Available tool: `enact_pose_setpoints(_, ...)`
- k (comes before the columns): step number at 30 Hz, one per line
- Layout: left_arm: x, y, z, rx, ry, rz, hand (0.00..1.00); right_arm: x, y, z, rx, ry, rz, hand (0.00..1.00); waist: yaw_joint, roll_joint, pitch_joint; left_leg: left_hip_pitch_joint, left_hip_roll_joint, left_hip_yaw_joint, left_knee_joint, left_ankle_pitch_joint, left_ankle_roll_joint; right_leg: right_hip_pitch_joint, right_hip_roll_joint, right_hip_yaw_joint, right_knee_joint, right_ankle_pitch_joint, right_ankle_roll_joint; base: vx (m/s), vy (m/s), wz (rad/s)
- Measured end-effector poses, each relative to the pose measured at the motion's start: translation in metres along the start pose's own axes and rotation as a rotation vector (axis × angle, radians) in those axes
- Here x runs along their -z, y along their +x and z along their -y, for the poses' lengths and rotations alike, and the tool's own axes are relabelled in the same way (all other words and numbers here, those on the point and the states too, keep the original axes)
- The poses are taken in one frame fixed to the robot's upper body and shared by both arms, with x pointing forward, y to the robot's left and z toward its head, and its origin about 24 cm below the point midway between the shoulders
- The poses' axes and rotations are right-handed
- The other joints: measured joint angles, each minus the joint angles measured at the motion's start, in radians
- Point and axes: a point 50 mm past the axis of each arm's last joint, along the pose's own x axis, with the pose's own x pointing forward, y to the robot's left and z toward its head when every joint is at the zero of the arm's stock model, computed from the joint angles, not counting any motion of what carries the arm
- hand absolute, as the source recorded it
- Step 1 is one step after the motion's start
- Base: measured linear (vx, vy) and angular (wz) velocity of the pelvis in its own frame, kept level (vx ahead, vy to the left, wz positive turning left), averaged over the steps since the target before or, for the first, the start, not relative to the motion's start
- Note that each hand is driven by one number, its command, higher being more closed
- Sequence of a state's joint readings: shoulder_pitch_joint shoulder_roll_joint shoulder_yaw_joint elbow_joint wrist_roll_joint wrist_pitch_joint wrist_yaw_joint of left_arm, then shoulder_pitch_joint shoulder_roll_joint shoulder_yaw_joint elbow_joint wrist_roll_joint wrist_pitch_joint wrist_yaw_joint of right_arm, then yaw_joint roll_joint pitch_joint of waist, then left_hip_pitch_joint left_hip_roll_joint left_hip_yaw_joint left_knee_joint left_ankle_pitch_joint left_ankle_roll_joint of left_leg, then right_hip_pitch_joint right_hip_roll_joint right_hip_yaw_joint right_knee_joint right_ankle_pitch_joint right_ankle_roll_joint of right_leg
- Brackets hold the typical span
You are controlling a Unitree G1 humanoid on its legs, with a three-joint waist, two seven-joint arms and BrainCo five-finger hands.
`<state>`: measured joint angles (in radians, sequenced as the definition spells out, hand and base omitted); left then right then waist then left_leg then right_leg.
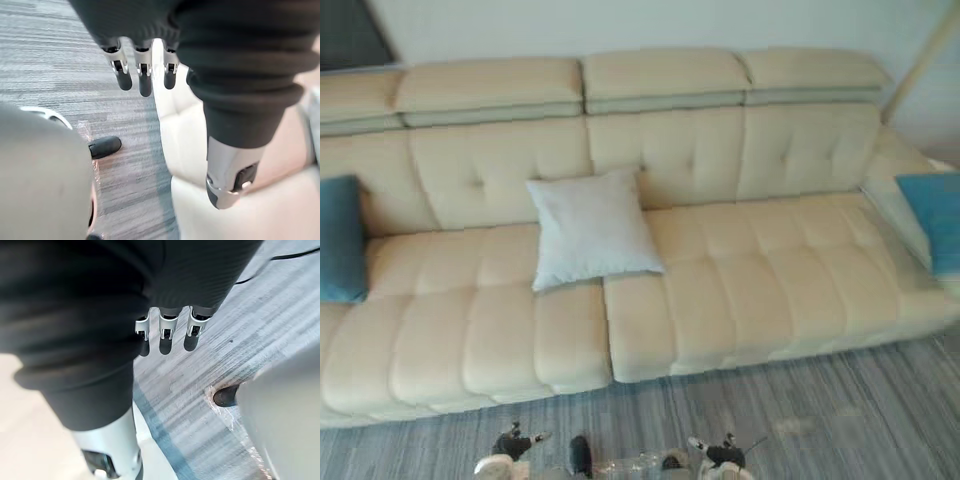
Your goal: Pick up cushions and gather them together orderly.
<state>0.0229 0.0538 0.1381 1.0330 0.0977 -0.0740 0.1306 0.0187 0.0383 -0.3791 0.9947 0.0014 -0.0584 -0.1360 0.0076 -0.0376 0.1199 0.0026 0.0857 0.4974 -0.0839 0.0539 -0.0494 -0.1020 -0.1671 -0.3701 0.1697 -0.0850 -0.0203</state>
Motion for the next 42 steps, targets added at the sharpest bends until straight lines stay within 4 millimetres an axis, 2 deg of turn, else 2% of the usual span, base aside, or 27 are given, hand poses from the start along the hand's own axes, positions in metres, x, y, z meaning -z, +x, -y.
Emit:
enact_pose_setpoints(2, -0.007, 0.002, 0.001, 0.002, 0.001, 0.017, 0.00, 0.002, 0.000, 0.003, 0.009, -0.004, -0.005, 0.00, -0.004, -0.004, 0.003, -0.002, 0.022, 0.036, 0.065, -0.029, -0.003, 0.001, -0.013, -0.069, 0.023, 0.004, 0.005, 0.08, -0.068, -0.91)
enact_pose_setpoints(5, -0.012, 0.003, 0.001, 0.001, 0.001, 0.032, 0.00, -0.007, 0.003, 0.010, 0.021, -0.028, 0.014, 0.00, -0.007, 0.018, 0.017, -0.004, 0.089, 0.092, 0.220, -0.118, -0.022, -0.005, 0.007, -0.081, 0.033, -0.021, -0.012, 0.10, -0.128, -1.07)
enact_pose_setpoints(7, -0.013, 0.003, 0.002, 0.004, 0.002, 0.035, 0.00, -0.015, 0.006, 0.018, 0.036, -0.046, 0.027, 0.00, -0.008, 0.030, 0.019, -0.003, 0.131, 0.135, 0.272, -0.137, -0.027, -0.016, -0.054, -0.234, 0.126, -0.109, -0.065, 0.11, -0.151, -1.04)
enact_pose_setpoints(8, -0.013, 0.004, 0.000, -0.001, 0.006, 0.034, 0.00, -0.016, 0.007, 0.019, 0.039, -0.055, 0.030, 0.00, -0.006, 0.028, 0.017, -0.002, 0.154, 0.152, 0.304, -0.160, -0.053, -0.013, -0.065, -0.287, 0.139, -0.098, -0.054, 0.11, -0.113, -1.12)
enact_pose_setpoints(9, -0.014, 0.004, -0.002, -0.006, 0.009, 0.035, 0.00, -0.016, 0.008, 0.023, 0.041, -0.077, 0.025, 0.00, -0.006, 0.039, 0.022, -0.002, 0.202, 0.151, 0.352, -0.203, -0.087, -0.006, -0.011, -0.251, 0.120, -0.075, 0.001, 0.16, -0.144, -1.02)
enact_pose_setpoints(13, -0.008, 0.003, 0.001, 0.005, 0.009, 0.012, 0.00, -0.018, 0.009, 0.020, 0.033, -0.087, 0.015, 0.00, 0.003, 0.042, 0.021, 0.015, 0.335, 0.161, 0.530, -0.209, -0.089, 0.011, 0.104, -0.145, 0.087, -0.080, -0.021, 0.17, -0.200, -1.10)
enact_pose_setpoints(14, -0.003, 0.001, 0.008, 0.019, -0.003, 0.000, 0.00, -0.017, 0.009, 0.024, 0.039, -0.104, 0.011, 0.00, -0.001, 0.059, 0.029, -0.004, 0.408, 0.102, 0.696, -0.195, -0.033, 0.045, 0.153, -0.101, 0.082, -0.094, -0.039, 0.13, -0.198, -1.11)
enact_pose_setpoints(15, -0.004, 0.001, 0.007, 0.017, -0.003, 0.005, 0.00, -0.016, 0.009, 0.026, 0.043, -0.109, 0.005, 0.00, 0.001, 0.063, 0.031, -0.021, 0.424, 0.068, 0.751, -0.179, 0.014, 0.059, 0.163, -0.088, 0.079, -0.097, -0.044, 0.13, -0.197, -1.06)
enact_pose_setpoints(16, -0.006, 0.001, 0.005, 0.012, -0.008, 0.015, 0.00, -0.011, 0.009, 0.028, 0.045, -0.128, -0.015, 0.00, 0.003, 0.061, 0.035, -0.081, 0.443, -0.031, 0.887, -0.115, 0.134, 0.091, 0.184, -0.041, 0.061, -0.103, -0.054, 0.11, -0.067, -0.92)
enact_pose_setpoints(18, -0.009, 0.001, 0.005, 0.013, -0.011, 0.027, 0.00, -0.011, 0.009, 0.032, 0.060, -0.130, -0.016, 0.00, 0.010, 0.063, 0.044, -0.192, 0.332, -0.257, 1.020, -0.263, 0.026, 0.121, 0.187, 0.042, 0.048, -0.114, -0.071, 0.18, 0.033, -1.23)
enact_pose_setpoints(19, -0.008, 0.001, 0.006, 0.012, -0.021, 0.028, 0.00, -0.011, 0.009, 0.035, 0.072, -0.131, -0.021, 0.00, 0.017, 0.064, 0.043, -0.229, 0.247, -0.317, 1.002, -0.308, -0.002, 0.130, 0.188, 0.094, 0.038, -0.113, -0.073, 0.19, 0.085, -1.48)
enact_pose_setpoints(22, -0.012, 0.000, 0.010, 0.023, -0.041, 0.050, 0.00, -0.004, 0.008, 0.041, 0.092, -0.129, -0.041, 0.00, 0.042, 0.081, 0.052, -0.303, 0.070, -0.415, 0.760, -0.336, -0.012, 0.168, 0.200, 0.216, -0.005, -0.113, -0.077, 0.22, 0.115, -1.32)
enact_pose_setpoints(23, -0.013, -0.001, 0.013, 0.033, -0.040, 0.054, 0.00, -0.003, 0.007, 0.042, 0.100, -0.113, -0.046, 0.00, 0.048, 0.088, 0.052, -0.309, 0.009, -0.476, 0.583, -0.305, -0.047, 0.175, 0.205, 0.261, -0.021, -0.117, -0.073, 0.20, 0.146, -1.15)
enact_pose_setpoints(24, -0.014, -0.001, 0.015, 0.038, -0.040, 0.057, 0.00, -0.003, 0.008, 0.041, 0.100, -0.107, -0.044, 0.00, 0.053, 0.095, 0.054, -0.312, -0.017, -0.512, 0.469, -0.263, -0.053, 0.179, 0.210, 0.292, -0.030, -0.119, -0.069, 0.24, 0.173, -1.20)
enact_pose_setpoints(25, -0.015, -0.001, 0.016, 0.041, -0.040, 0.062, 0.00, -0.002, 0.007, 0.039, 0.097, -0.100, -0.047, 0.00, 0.064, 0.096, 0.059, -0.303, -0.037, -0.537, 0.402, -0.158, -0.056, 0.193, 0.212, 0.337, -0.050, -0.117, -0.067, 0.33, 0.183, -1.22)
enact_pose_setpoints(26, -0.015, 0.000, 0.013, 0.035, -0.035, 0.062, 0.00, 0.001, 0.007, 0.033, 0.084, -0.092, -0.053, 0.00, 0.074, 0.088, 0.056, -0.260, -0.050, -0.525, 0.350, -0.093, -0.034, 0.210, 0.200, 0.393, -0.078, -0.119, -0.047, 0.45, 0.188, -1.06)
enact_pose_setpoints(28, -0.018, 0.001, 0.012, 0.034, -0.031, 0.069, 0.00, 0.000, 0.007, 0.031, 0.081, -0.087, -0.049, 0.00, 0.074, 0.074, 0.064, -0.278, -0.060, -0.503, 0.417, -0.143, -0.007, 0.212, 0.182, 0.422, -0.085, -0.105, -0.013, 0.39, 0.133, -0.61)
enact_pose_setpoints(29, -0.019, 0.001, 0.012, 0.035, -0.038, 0.077, 0.00, 0.001, 0.006, 0.033, 0.085, -0.089, -0.051, 0.00, 0.076, 0.074, 0.068, -0.287, -0.060, -0.496, 0.481, -0.173, 0.024, 0.221, 0.178, 0.448, -0.082, -0.108, -0.005, 0.40, 0.169, -0.73)
enact_pose_setpoints(30, -0.017, 0.000, 0.008, 0.023, -0.053, 0.069, 0.00, -0.001, 0.006, 0.035, 0.088, -0.089, -0.042, 0.00, 0.079, 0.069, 0.062, -0.269, -0.068, -0.487, 0.529, -0.235, 0.038, 0.219, 0.165, 0.495, -0.032, -0.137, 0.024, 0.32, 0.143, -0.66)
enact_pose_setpoints(31, -0.016, 0.000, 0.008, 0.022, -0.055, 0.067, 0.00, -0.002, 0.006, 0.035, 0.089, -0.090, -0.037, 0.00, 0.080, 0.070, 0.059, -0.264, -0.068, -0.484, 0.527, -0.255, 0.036, 0.213, 0.165, 0.502, -0.014, -0.148, 0.032, 0.31, 0.122, -0.86)
enact_pose_setpoints(32, -0.015, 0.000, 0.006, 0.015, -0.063, 0.061, 0.00, -0.006, 0.007, 0.033, 0.084, -0.088, -0.019, 0.00, 0.089, 0.061, 0.051, -0.244, -0.073, -0.452, 0.525, -0.295, 0.041, 0.176, 0.158, 0.529, 0.090, -0.198, 0.065, 0.25, 0.076, -0.85)
enact_pose_setpoints(33, -0.014, 0.000, 0.007, 0.015, -0.062, 0.056, 0.00, -0.007, 0.007, 0.033, 0.082, -0.089, -0.015, 0.00, 0.093, 0.054, 0.048, -0.209, -0.079, -0.404, 0.512, -0.318, 0.052, 0.095, 0.147, 0.547, 0.275, -0.241, 0.139, 0.36, 0.118, -0.91)
enact_pose_setpoints(35, -0.010, 0.000, 0.006, 0.016, -0.053, 0.043, 0.00, -0.002, 0.006, 0.036, 0.087, -0.091, -0.029, 0.00, 0.087, 0.051, 0.048, -0.146, -0.094, -0.367, 0.508, -0.343, 0.068, -0.004, 0.120, 0.527, 0.547, -0.241, 0.298, 0.31, 0.092, -0.47)
enact_pose_setpoints(37, -0.008, 0.000, 0.004, 0.022, -0.015, 0.038, 0.00, 0.001, 0.005, 0.035, 0.080, -0.086, -0.041, 0.00, 0.076, 0.047, 0.051, -0.061, -0.099, -0.342, 0.469, -0.354, 0.075, -0.075, 0.078, 0.448, 0.723, -0.240, 0.274, 0.35, 0.051, -0.29)
enact_pose_setpoints(38, -0.007, 0.000, 0.004, 0.024, -0.001, 0.034, 0.00, -0.002, 0.006, 0.036, 0.080, -0.091, -0.034, 0.00, 0.074, 0.050, 0.052, -0.008, -0.095, -0.340, 0.424, -0.354, 0.075, -0.102, 0.054, 0.373, 0.748, -0.256, 0.220, 0.36, 0.004, -0.40)
enact_pose_setpoints(40, -0.007, 0.000, 0.003, 0.023, 0.012, 0.035, 0.00, -0.008, 0.008, 0.035, 0.077, -0.092, -0.017, 0.00, 0.064, 0.064, 0.058, 0.081, -0.062, -0.333, 0.344, -0.354, 0.074, -0.145, 0.022, 0.223, 0.700, -0.288, 0.115, 0.39, -0.072, -0.34)
enact_pose_setpoints(42, -0.007, 0.000, 0.005, 0.029, 0.007, 0.035, 0.00, -0.015, 0.009, 0.031, 0.070, -0.092, 0.004, 0.00, 0.053, 0.083, 0.066, 0.135, -0.018, -0.314, 0.303, -0.354, 0.074, -0.203, 0.021, 0.145, 0.588, -0.283, 0.088, 0.35, -0.140, -0.30)
